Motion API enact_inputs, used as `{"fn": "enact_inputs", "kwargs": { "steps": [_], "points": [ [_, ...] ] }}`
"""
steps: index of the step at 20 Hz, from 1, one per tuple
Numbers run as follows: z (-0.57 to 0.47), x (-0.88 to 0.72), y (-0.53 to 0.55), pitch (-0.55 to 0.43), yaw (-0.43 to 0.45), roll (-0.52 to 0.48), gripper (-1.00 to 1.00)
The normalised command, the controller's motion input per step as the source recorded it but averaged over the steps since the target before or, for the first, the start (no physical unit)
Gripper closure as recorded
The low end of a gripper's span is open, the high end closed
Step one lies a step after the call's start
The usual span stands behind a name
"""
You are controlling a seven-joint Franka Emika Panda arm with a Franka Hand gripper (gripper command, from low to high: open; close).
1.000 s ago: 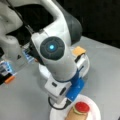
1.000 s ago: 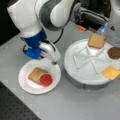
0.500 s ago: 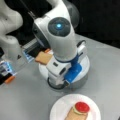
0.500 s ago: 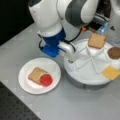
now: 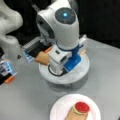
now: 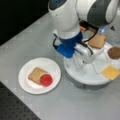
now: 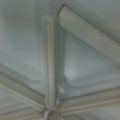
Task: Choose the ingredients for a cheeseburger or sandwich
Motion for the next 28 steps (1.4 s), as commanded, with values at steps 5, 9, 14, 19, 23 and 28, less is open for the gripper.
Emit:
{"fn": "enact_inputs", "kwargs": {
  "steps": [5, 9, 14, 19, 23, 28],
  "points": [
    [-0.13, -0.53, 0.10, -0.226, 0.069, -0.247, -1.00],
    [-0.13, -0.40, 0.04, -0.229, 0.088, -0.191, -1.00],
    [-0.13, -0.28, 0.04, -0.217, 0.117, -0.166, -1.00],
    [-0.17, -0.27, 0.11, -0.202, 0.095, -0.139, -1.00],
    [-0.21, -0.25, 0.19, -0.208, 0.045, -0.116, -1.00],
    [-0.19, -0.22, 0.21, -0.181, -0.061, -0.097, -1.00]
  ]
}}
